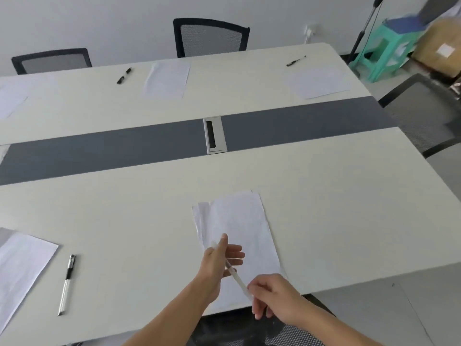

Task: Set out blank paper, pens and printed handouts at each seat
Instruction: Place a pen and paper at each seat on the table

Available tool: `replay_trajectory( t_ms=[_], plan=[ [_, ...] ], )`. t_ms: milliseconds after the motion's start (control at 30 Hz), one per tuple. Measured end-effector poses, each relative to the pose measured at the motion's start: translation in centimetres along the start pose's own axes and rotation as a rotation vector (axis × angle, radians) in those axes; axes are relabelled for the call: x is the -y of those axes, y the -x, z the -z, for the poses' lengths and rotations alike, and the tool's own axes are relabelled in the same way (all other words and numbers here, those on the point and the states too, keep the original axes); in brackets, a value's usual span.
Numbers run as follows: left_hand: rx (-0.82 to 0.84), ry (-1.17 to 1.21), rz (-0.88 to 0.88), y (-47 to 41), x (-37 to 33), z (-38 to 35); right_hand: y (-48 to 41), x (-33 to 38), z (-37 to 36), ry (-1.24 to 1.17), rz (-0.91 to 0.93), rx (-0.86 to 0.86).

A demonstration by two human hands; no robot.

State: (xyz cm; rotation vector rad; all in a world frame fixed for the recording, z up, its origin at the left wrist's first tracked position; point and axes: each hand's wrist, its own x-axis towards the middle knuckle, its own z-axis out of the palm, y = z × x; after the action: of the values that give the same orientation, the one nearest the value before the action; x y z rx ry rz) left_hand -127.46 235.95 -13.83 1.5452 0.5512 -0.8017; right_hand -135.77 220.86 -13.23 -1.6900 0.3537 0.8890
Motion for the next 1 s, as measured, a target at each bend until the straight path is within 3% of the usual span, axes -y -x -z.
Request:
replay_trajectory(
  t_ms=[133,367,500,567,633,700,767,900,1000],
  plan=[
    [0.001,0.001,0.029,-0.5,0.7,-1.2,-0.3,-1.5,3.9,-0.008,-0.002,-0.205],
    [-0.038,0.068,0.018,-1.0,1.7,-3.3,-1.1,-2.1,5.1,0.117,0.040,0.020],
    [-0.025,0.031,0.061,-1.5,2.2,-4.6,-1.2,-3.4,4.4,0.135,0.117,0.025],
    [-0.032,-0.026,0.035,-2.0,2.7,-4.6,-1.4,-4.4,5.9,0.143,0.115,-0.062],
    [-0.107,-0.261,-0.077,-2.6,3.6,-3.6,-2.2,-5.9,8.5,0.184,0.095,-0.283],
    [-0.224,-0.702,-0.212,-3.3,4.9,-1.7,-2.8,-7.6,11.5,0.292,0.033,-0.550],
    [-0.269,-1.047,-0.251,-3.7,6.6,0.2,-3.3,-9.3,13.8,0.392,-0.060,-0.700],
    [-0.192,-1.338,-0.218,-4.0,9.3,2.0,-4.2,-11.6,14.3,0.498,-0.216,-0.701],
    [-0.193,-1.392,-0.259,-4.3,9.7,1.2,-4.8,-12.1,13.8,0.509,-0.216,-0.735]
  ],
)
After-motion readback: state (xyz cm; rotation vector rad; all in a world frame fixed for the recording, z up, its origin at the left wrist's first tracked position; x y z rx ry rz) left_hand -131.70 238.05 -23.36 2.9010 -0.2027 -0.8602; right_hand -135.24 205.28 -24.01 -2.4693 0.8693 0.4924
